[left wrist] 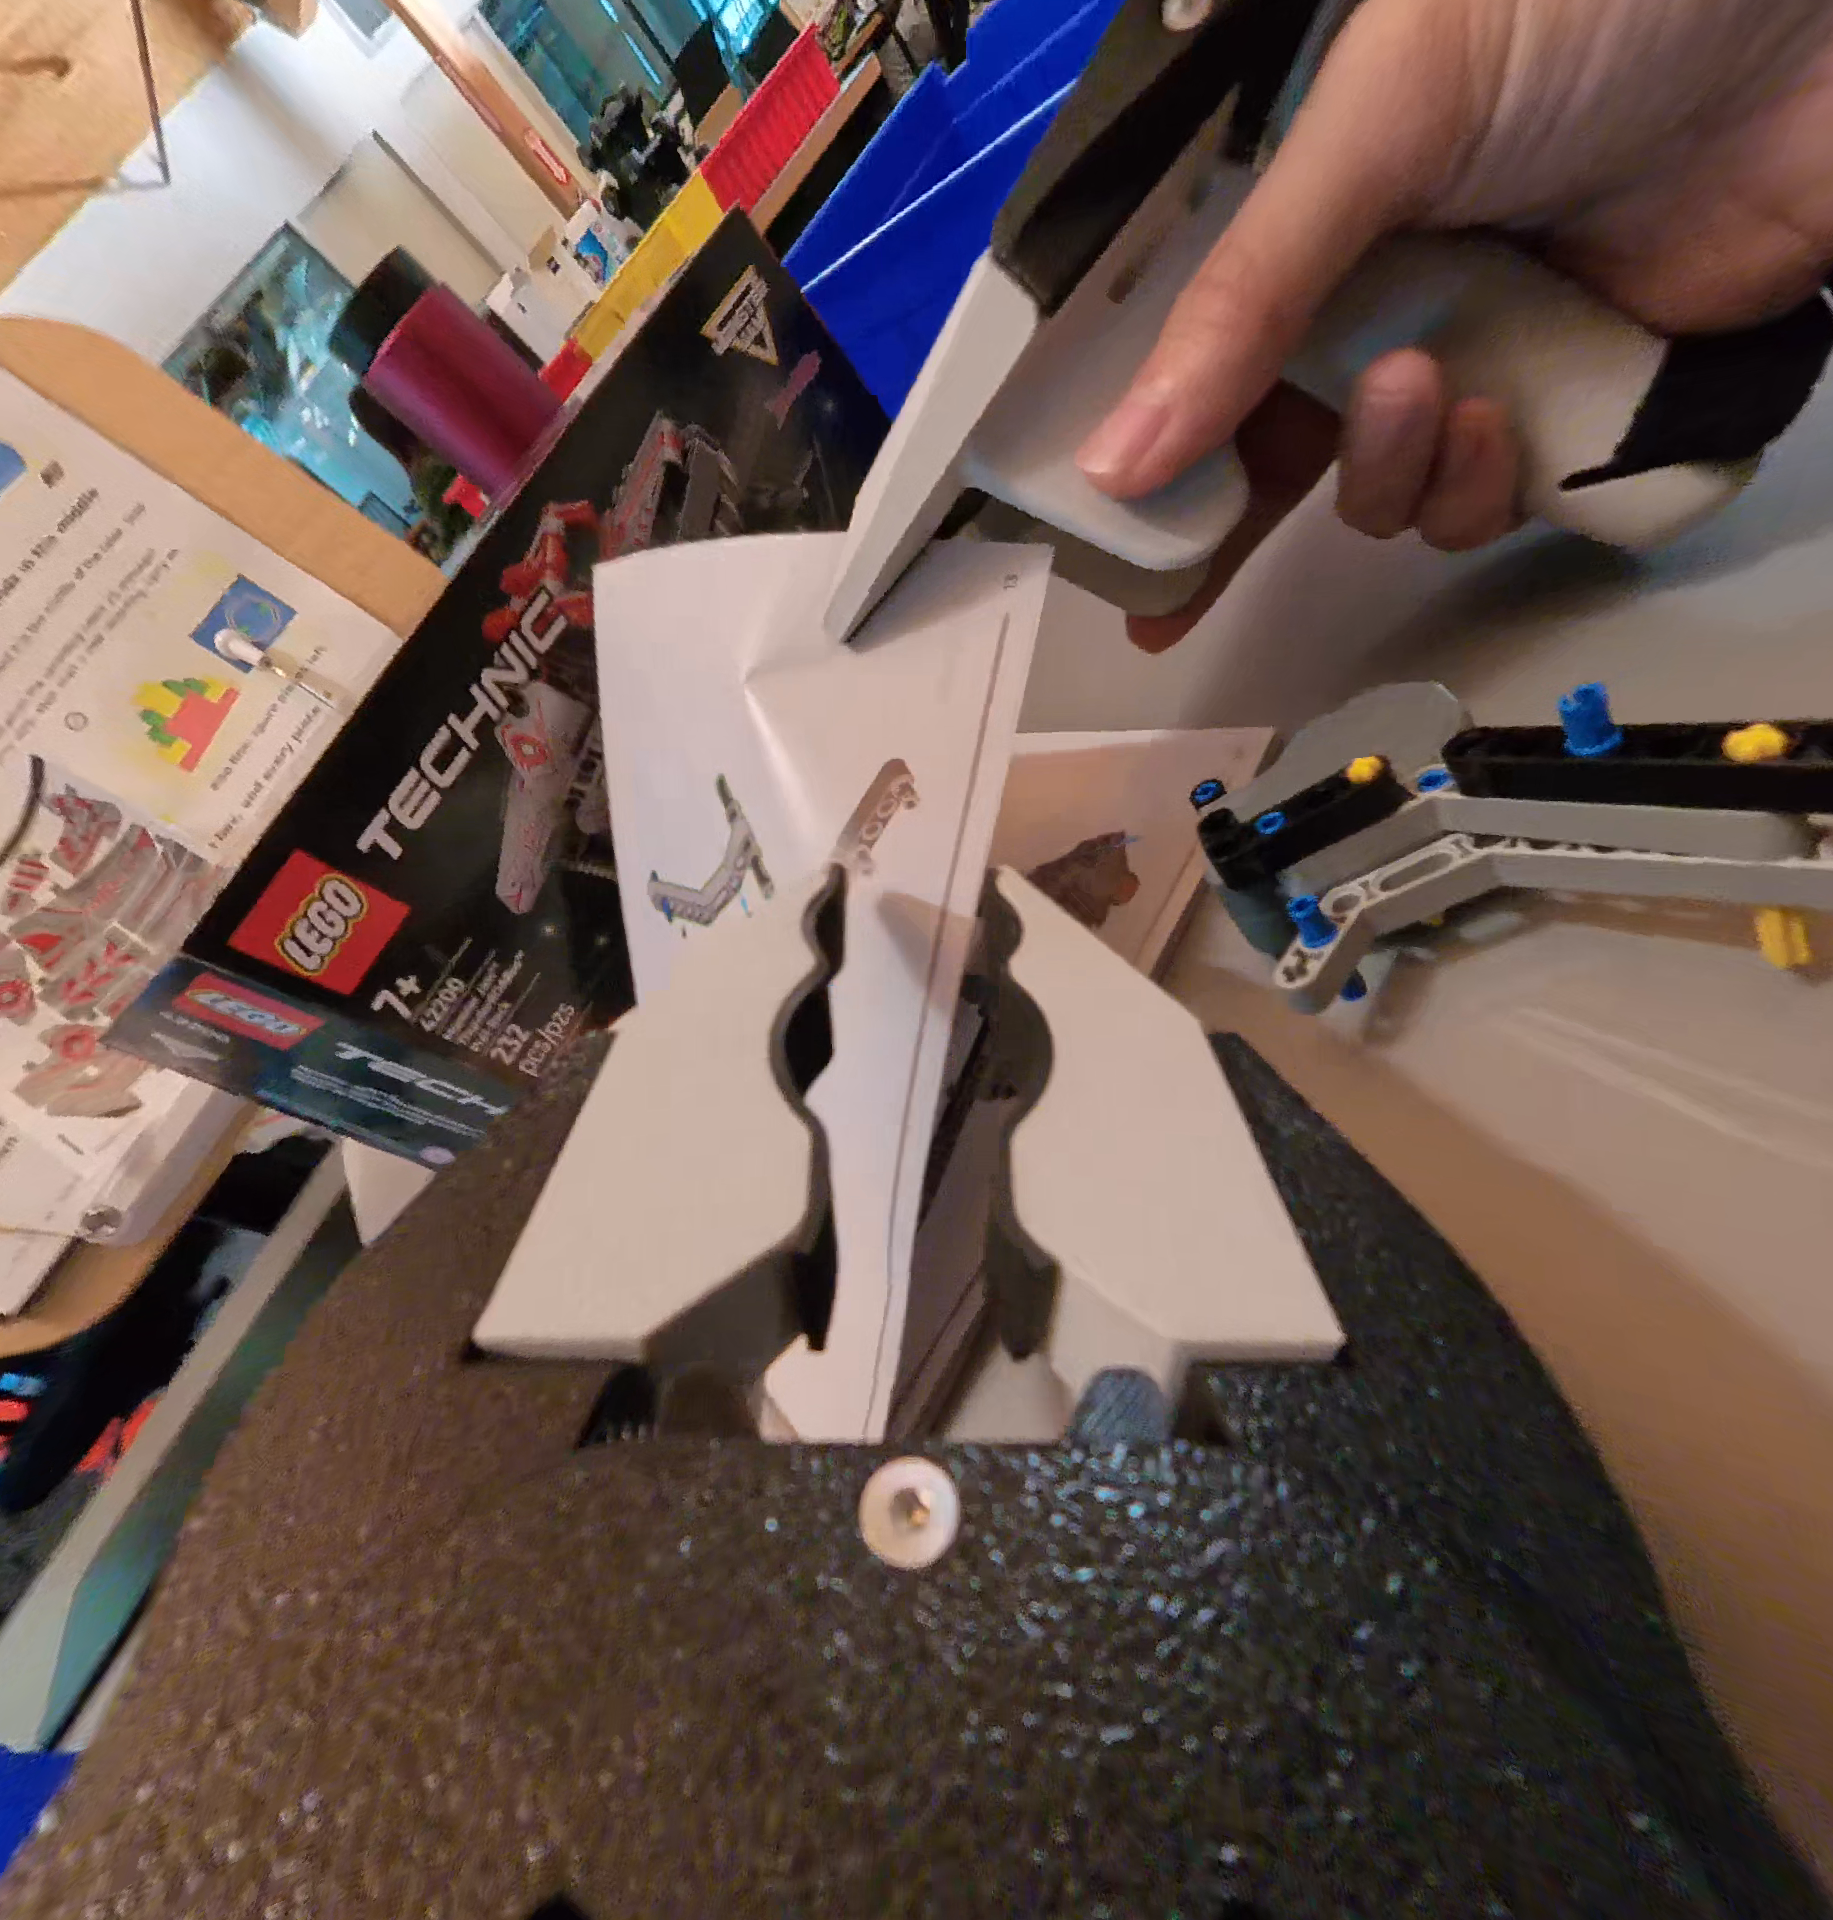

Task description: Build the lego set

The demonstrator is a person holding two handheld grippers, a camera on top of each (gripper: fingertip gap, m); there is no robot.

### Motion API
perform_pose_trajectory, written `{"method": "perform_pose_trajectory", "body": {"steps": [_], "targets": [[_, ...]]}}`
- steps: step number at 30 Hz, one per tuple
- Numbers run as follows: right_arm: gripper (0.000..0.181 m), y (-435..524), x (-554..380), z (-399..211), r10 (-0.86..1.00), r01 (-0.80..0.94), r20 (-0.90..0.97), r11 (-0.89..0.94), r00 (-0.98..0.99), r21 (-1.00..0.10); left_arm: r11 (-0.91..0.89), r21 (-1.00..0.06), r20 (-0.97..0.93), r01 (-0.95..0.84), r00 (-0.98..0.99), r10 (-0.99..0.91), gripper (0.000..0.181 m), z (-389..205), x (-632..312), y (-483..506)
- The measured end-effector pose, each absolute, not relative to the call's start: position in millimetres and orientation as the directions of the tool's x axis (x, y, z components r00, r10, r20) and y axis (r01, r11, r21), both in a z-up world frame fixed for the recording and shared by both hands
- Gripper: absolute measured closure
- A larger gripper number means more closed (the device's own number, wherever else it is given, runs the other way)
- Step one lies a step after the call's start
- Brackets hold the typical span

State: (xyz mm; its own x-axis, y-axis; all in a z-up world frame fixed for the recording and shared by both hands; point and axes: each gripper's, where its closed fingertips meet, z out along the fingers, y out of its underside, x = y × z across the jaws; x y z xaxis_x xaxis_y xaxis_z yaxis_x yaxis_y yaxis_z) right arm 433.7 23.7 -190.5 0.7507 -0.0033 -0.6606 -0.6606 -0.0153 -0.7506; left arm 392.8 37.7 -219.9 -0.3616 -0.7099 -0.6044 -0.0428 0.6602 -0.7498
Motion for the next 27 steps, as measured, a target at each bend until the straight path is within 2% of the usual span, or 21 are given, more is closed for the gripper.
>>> {"method": "perform_pose_trajectory", "body": {"steps": [1, 6, 11, 19, 27], "targets": [[0.181, 23, 435, -192, -0.014, -0.661, -0.661, -0.014, 0.750, -0.750, 0.683, -0.730, -0.632, -0.027, -0.357, -0.688, 0.164, -219, 392, 36], [0.181, 21, 437, -195, -0.027, -0.670, -0.670, -0.013, 0.742, -0.742, 0.775, -0.632, -0.733, 0.011, -0.332, -0.593, 0.181, -224, 388, 30], [0.181, 18, 437, -204, -0.056, -0.678, -0.676, -0.036, 0.735, -0.734, 0.810, -0.586, -0.764, -0.010, -0.327, -0.557, 0.181, -233, 390, 32], [0.164, 13, 433, -209, -0.067, -0.691, -0.688, -0.072, 0.723, -0.719, 0.794, -0.608, -0.760, 0.034, -0.316, -0.568, 0.181, -229, 390, 28], [0.176, 2, 433, -212, -0.062, -0.690, -0.687, -0.074, 0.724, -0.720, 0.803, -0.592, -0.773, 0.067, -0.328, -0.543, 0.181, -233, 389, 27]]}}
